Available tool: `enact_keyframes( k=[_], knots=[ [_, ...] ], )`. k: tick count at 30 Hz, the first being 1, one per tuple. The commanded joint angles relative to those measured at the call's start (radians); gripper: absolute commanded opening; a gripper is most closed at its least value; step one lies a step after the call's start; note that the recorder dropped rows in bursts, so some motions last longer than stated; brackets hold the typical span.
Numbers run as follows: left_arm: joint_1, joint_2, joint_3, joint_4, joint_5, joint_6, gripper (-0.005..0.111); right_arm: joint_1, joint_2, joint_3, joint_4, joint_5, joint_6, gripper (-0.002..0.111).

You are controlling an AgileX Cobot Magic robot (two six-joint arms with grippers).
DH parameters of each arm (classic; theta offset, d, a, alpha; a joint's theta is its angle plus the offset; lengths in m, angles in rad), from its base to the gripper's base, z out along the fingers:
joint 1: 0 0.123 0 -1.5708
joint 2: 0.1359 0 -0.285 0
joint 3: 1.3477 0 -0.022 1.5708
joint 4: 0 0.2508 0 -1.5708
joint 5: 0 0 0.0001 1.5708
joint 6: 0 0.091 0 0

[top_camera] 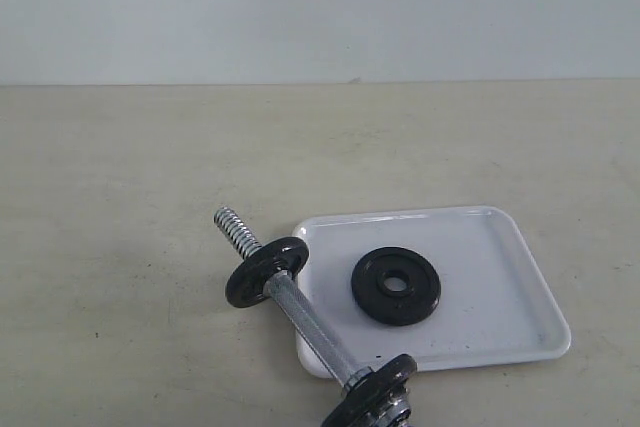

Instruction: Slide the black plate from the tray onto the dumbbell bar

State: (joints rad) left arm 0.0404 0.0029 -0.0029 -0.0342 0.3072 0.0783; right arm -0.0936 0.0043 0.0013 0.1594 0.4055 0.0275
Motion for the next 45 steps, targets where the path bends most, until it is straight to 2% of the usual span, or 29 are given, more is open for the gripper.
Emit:
enact_keyframes(
  k=[1, 2, 3, 4, 5, 6, 8, 10, 11, 15, 16, 18, 24, 32, 38, 45],
  knots=[
    [-0.006, -0.003, 0.003, -0.008, -0.041, -0.003, 0.004, -0.006, -0.004, -0.001, -0.006, -0.005, -0.005, 0.001],
    [-0.006, -0.003, 0.003, -0.039, -0.092, -0.028, 0.004, -0.006, -0.004, -0.001, -0.006, -0.005, -0.005, 0.001],
    [-0.006, -0.003, 0.003, -0.134, -0.277, -0.109, 0.004, -0.006, -0.004, -0.001, -0.006, -0.005, -0.005, 0.001],
    [-0.006, -0.003, 0.003, -0.178, -0.394, -0.148, 0.004, -0.006, -0.004, -0.001, -0.006, -0.005, -0.005, 0.001],
    [-0.006, -0.003, -0.001, -0.206, -0.459, -0.211, 0.004, -0.006, -0.004, -0.001, -0.006, -0.005, -0.005, 0.001],
    [-0.006, -0.003, -0.022, -0.206, -0.466, -0.256, 0.004, -0.006, -0.004, -0.001, -0.006, -0.005, -0.005, 0.001],
    [-0.006, -0.003, -0.107, -0.194, -0.4, -0.274, 0.004, -0.006, -0.004, -0.001, -0.006, -0.005, -0.005, 0.001],
    [-0.006, -0.003, -0.214, -0.135, -0.278, -0.268, 0.004, -0.006, -0.004, -0.001, -0.006, -0.005, -0.005, 0.001],
    [-0.006, -0.003, -0.292, -0.122, -0.17, -0.248, 0.004, -0.006, -0.004, -0.001, -0.006, -0.005, -0.005, 0.001],
    [-0.006, -0.003, -0.464, -0.127, 0.101, -0.156, 0.004, -0.006, -0.004, -0.001, -0.006, -0.005, -0.005, 0.001],
    [-0.006, -0.003, -0.546, -0.13, 0.216, -0.151, 0.004, -0.006, -0.004, -0.001, -0.006, -0.005, -0.005, 0.001],
    [-0.006, -0.003, -0.646, -0.19, 0.305, -0.151, 0.004, -0.006, -0.004, -0.001, -0.006, -0.005, -0.005, 0.001],
    [-0.006, -0.003, -0.773, -0.367, 0.314, -0.151, 0.004, -0.006, -0.004, -0.001, -0.006, -0.005, -0.005, 0.001],
    [-0.006, -0.003, -0.773, -0.412, 0.299, -0.151, 0.004, -0.006, -0.004, -0.001, -0.006, -0.005, -0.005, 0.001],
    [-0.004, -0.003, -0.773, -0.626, 0.324, -0.147, 0.004, -0.006, -0.004, -0.001, -0.006, -0.005, -0.005, 0.001],
    [-0.004, -0.003, -0.773, -0.671, 0.44, 0.045, 0.004, -0.006, -0.004, -0.001, -0.006, -0.005, -0.005, 0.001]
  ],
)
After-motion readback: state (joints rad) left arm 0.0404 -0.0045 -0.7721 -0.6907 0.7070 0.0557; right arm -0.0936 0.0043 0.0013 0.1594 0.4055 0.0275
